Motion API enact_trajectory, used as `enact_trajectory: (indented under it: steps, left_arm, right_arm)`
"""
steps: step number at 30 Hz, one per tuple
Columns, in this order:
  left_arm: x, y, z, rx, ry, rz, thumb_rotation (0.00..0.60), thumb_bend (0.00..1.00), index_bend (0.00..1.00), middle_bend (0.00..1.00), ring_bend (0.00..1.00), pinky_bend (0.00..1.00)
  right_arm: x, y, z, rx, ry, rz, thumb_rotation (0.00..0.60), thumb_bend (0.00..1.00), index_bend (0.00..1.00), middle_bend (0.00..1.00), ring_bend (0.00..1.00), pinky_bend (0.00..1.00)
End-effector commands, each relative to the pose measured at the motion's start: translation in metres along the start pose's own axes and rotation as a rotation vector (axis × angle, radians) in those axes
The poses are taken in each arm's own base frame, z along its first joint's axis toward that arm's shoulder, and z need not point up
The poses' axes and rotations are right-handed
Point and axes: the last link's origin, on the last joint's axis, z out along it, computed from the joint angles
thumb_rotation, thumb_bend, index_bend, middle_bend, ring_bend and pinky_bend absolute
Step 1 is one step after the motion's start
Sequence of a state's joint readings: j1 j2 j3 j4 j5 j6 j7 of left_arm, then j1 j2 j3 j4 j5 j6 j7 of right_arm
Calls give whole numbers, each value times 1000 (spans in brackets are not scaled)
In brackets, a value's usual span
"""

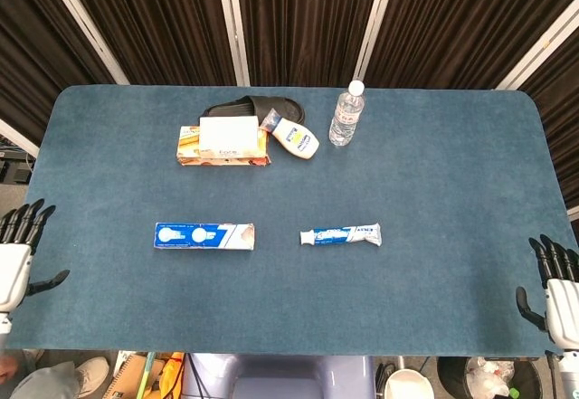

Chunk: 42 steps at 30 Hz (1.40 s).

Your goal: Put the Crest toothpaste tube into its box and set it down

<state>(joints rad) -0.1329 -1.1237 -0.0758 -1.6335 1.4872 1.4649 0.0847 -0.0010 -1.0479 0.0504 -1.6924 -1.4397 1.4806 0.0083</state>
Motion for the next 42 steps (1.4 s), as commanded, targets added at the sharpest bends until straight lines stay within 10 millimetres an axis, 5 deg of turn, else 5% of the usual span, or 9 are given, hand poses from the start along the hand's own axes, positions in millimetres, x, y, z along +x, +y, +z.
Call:
enact_trajectory:
  steps: [1,9,18,27,42]
  left_arm:
    - [-1,20,26,-31,-16,16,600,69,0,0,6,79]
    - [-14,81,72,-123,-114,40,600,86,96,130,155,252]
    - [-43,145,94,-204,-199,80,600,149,146,217,223,316]
    - [-60,175,105,-167,-266,104,600,149,160,228,229,323]
    - [-84,183,107,-134,-325,169,600,152,181,245,245,331]
  right_arm:
    - [0,-1,0,5,1,1,600,472,0,0,0,0]
    - [0,0,1,-5,-7,24,600,473,0,0,0,0]
    - [2,0,1,-10,-10,47,600,472,0,0,0,0]
    - [2,-1,2,-4,-13,56,600,473,0,0,0,0]
    - [3,0,2,-9,-9,71,600,473,0,0,0,0]
